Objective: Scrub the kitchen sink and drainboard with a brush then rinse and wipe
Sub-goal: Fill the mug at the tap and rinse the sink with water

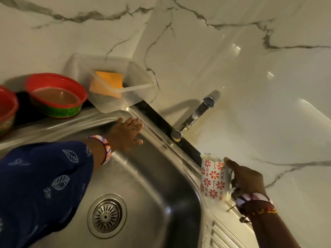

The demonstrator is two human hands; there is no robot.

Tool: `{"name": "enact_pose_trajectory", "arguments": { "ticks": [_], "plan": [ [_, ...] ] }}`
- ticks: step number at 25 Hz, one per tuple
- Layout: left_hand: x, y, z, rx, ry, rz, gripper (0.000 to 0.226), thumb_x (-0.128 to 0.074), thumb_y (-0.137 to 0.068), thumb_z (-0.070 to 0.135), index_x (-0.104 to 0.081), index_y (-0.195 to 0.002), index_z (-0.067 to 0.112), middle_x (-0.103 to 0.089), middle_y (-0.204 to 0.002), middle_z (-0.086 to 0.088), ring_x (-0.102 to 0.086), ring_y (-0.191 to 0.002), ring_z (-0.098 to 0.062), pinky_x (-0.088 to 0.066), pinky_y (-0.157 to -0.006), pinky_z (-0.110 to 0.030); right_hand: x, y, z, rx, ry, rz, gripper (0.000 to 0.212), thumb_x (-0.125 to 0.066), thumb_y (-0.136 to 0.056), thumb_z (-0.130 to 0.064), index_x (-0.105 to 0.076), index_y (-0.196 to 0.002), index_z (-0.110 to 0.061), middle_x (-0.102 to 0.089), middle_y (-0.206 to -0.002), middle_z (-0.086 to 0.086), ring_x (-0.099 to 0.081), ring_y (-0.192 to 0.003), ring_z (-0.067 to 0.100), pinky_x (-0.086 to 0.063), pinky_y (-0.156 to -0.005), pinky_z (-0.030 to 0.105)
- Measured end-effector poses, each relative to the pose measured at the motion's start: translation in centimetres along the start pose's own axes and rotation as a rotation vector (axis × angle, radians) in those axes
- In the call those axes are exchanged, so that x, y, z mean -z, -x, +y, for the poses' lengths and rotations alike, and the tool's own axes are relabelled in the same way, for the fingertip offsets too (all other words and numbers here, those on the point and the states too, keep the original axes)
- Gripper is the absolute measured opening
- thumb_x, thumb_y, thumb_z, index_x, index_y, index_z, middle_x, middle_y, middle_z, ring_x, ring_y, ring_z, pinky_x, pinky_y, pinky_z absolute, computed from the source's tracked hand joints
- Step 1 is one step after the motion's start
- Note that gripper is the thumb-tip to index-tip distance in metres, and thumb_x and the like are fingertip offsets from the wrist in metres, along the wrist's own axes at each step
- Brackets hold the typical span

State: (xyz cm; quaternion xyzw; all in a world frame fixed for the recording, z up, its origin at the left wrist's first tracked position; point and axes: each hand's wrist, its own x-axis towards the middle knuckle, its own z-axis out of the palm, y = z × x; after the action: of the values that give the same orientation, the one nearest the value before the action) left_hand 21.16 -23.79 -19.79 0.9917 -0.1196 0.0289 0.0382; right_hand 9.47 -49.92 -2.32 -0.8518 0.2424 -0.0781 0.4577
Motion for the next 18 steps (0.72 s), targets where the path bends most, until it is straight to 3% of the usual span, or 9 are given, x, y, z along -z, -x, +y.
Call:
{"name": "enact_pose_trajectory", "arguments": {
  "ticks": [2, 8, 11, 13, 14, 18],
  "plan": [
    [0.4, 0.3, -1.9, 0.062, -0.014, -0.014, 0.071, -0.026, -0.096, 0.053, -0.001, -0.15, 0.015, 0.0, -0.158, -0.005, -0.003, -0.146, -0.021, -0.006, -0.116, -0.045, -1.9, -0.1, -1.0, 0.035, -0.118, -0.011, 0.033, -0.066, -0.081, -0.035, -0.059, -0.065, -0.008, -0.056, -0.068, 0.008, -0.047, -0.061, 0.022, -0.038, -0.06, 0.035],
    [0.9, 2.3, -3.4, 0.06, -0.07, 0.004, 0.074, -0.04, -0.095, 0.045, -0.003, -0.149, 0.011, -0.003, -0.158, -0.007, -0.005, -0.145, -0.022, -0.008, -0.116, -0.038, -8.0, 0.3, -4.6, 0.121, -0.331, -0.157, 0.026, -0.064, -0.085, -0.032, -0.06, -0.069, -0.012, -0.051, -0.063, 0.002, -0.044, -0.057, 0.016, -0.034, -0.05, 0.029],
    [1.2, 4.4, -4.4, 0.045, -0.173, 0.002, 0.07, -0.041, -0.095, 0.026, 0.0, -0.149, 0.007, 0.001, -0.158, -0.011, -0.002, -0.146, -0.024, -0.003, -0.117, -0.035, -11.8, -0.5, -6.8, 0.075, -0.386, -0.177, 0.02, -0.071, -0.08, -0.028, -0.061, -0.074, -0.011, -0.057, -0.066, 0.001, -0.05, -0.056, 0.017, -0.047, -0.056, 0.027],
    [1.6, 6.3, -5.0, 0.028, -0.268, -0.046, 0.069, -0.038, -0.094, 0.015, 0.003, -0.148, 0.005, 0.004, -0.157, -0.014, 0.001, -0.145, -0.027, 0.003, -0.117, -0.035, -14.2, -0.9, -7.7, 0.052, -0.343, -0.236, 0.022, -0.075, -0.075, -0.028, -0.063, -0.076, -0.009, -0.063, -0.072, 0.003, -0.058, -0.061, 0.019, -0.053, -0.073, 0.036],
    [1.6, 7.2, -5.3, 0.013, -0.299, -0.06, 0.069, -0.038, -0.094, 0.012, 0.004, -0.148, 0.004, 0.005, -0.157, -0.014, 0.002, -0.145, -0.027, 0.005, -0.117, -0.036, -15.1, -0.9, -8.0, 0.056, -0.298, -0.276, 0.025, -0.076, -0.074, -0.028, -0.064, -0.08, -0.007, -0.065, -0.075, 0.004, -0.06, -0.064, 0.02, -0.053, -0.074, 0.037],
    [2.4, 10.9, -7.2, -0.096, -0.377, -0.128, 0.066, -0.036, -0.095, 0.011, 0.001, -0.149, 0.007, 0.001, -0.157, -0.012, 0.001, -0.146, -0.025, 0.006, -0.116, -0.036, -17.8, 1.4, -8.9, 0.16, -0.172, -0.417, 0.022, -0.076, -0.074, -0.019, -0.061, -0.065, -0.006, -0.06, -0.063, 0.005, -0.054, -0.055, 0.02, -0.045, -0.059, 0.028]
  ]
}}
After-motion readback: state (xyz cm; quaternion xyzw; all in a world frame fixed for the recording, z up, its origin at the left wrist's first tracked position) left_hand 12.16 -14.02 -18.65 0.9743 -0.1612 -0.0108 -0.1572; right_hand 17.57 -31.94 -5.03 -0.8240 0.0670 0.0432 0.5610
